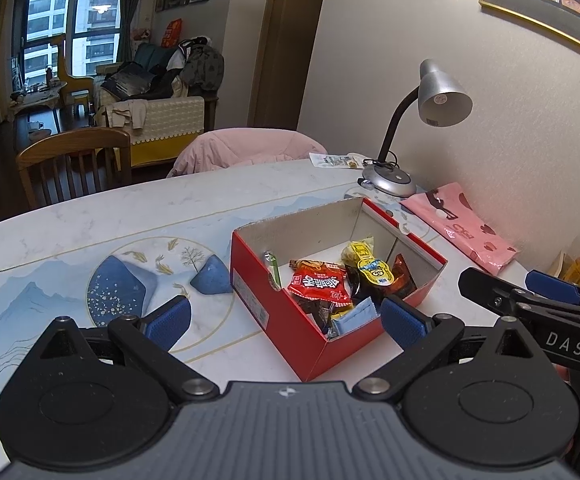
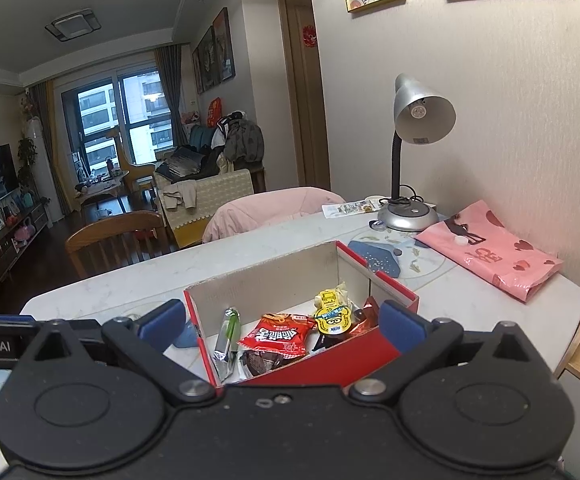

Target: Organize snacks

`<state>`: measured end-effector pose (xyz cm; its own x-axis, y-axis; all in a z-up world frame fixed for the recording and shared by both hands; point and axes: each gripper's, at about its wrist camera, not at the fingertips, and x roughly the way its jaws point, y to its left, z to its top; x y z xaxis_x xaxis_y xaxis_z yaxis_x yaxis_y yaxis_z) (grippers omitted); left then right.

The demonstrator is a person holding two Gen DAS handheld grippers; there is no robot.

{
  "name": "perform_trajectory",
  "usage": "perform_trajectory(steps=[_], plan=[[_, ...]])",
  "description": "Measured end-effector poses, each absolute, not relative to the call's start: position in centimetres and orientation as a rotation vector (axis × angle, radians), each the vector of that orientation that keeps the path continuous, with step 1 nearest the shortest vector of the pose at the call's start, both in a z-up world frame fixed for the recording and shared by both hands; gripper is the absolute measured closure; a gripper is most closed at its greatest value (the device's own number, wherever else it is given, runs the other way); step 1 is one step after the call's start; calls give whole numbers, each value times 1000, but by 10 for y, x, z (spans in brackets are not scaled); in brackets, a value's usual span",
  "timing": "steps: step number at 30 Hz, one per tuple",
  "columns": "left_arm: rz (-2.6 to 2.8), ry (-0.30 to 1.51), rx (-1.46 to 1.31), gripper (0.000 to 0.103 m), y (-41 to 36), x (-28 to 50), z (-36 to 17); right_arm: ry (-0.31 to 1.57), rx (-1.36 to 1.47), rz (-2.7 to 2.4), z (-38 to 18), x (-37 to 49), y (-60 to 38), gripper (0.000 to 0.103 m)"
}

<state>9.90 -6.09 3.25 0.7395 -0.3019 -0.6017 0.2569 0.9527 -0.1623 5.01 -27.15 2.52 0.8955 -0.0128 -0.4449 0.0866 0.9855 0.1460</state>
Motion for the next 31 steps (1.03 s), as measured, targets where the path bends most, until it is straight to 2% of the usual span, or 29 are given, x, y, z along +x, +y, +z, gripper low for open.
perform_trajectory(steps=[31], plan=[[-320, 674, -66, 1, -49, 95, 32, 475, 161, -50, 20, 49, -260, 0]])
